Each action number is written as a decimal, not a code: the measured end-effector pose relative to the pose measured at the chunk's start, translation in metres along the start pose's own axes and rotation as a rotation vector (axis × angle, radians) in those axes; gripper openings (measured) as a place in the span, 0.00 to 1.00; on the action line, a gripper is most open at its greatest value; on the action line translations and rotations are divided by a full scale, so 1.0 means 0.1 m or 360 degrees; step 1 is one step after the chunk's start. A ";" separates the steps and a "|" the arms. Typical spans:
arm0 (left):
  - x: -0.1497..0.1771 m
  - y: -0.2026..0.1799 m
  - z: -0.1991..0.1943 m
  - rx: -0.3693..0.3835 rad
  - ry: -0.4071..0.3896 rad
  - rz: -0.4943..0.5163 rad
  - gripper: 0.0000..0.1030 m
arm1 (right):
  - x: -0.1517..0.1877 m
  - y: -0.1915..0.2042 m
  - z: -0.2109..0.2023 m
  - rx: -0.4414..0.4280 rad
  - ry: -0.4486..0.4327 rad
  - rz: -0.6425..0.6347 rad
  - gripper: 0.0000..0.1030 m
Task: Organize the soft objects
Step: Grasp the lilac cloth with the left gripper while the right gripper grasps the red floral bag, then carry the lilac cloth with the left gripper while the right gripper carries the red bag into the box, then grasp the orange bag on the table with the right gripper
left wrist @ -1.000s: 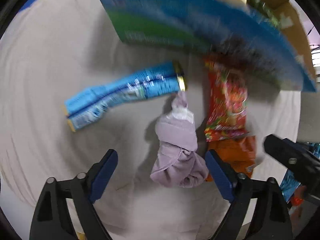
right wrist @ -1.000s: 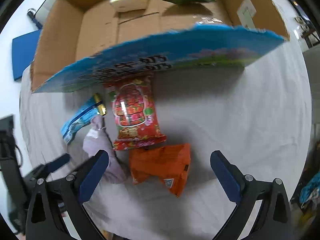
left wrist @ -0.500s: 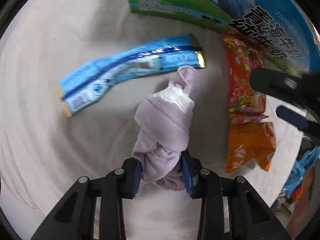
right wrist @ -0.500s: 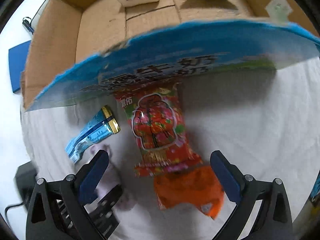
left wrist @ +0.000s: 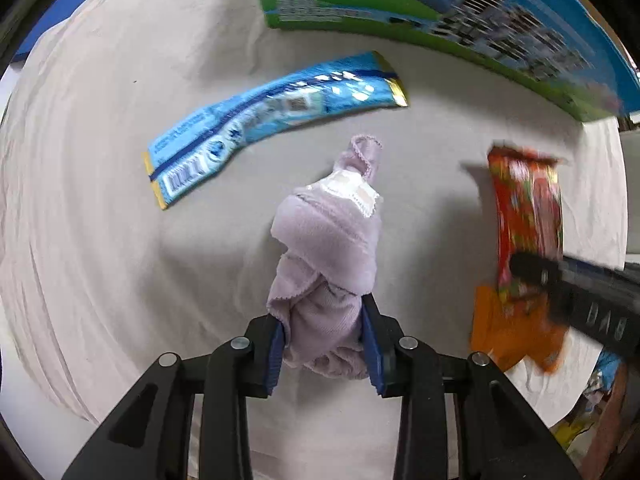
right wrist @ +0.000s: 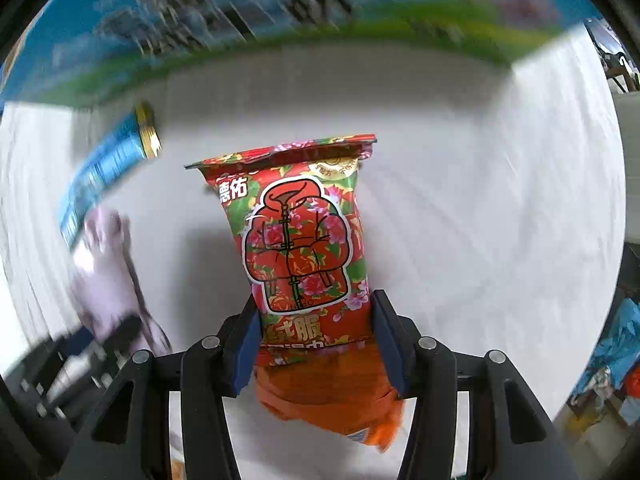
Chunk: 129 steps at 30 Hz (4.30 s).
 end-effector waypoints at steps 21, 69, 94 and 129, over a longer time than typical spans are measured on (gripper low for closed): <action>0.20 -0.50 0.24 -0.0037 0.0071 0.0091 0.33 | -0.16 -0.09 0.20 0.0022 0.0062 -0.0005 0.58; -1.11 -0.53 -2.05 0.0331 -0.0533 0.0032 0.29 | -0.90 -0.50 -2.45 -0.0158 -0.0616 0.0068 0.48; -2.81 -0.31 -0.81 0.0195 -0.0112 -0.0051 0.29 | -2.14 -0.74 -1.06 -0.0009 -0.0257 0.0199 0.48; -2.31 -0.03 -1.34 0.0085 -0.0327 0.0051 0.93 | -1.75 -0.70 -1.37 0.0020 -0.0323 0.0140 0.99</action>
Point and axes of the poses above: each gripper's, at about its wrist camera, not at the fingertips, and z roughly the way its jaws point, y to its left, x to its underside, the point moved 7 cm from there along z, roughly the way its jaws point, and after that the axes turned 1 degree about -z, right-handed, at the moved point
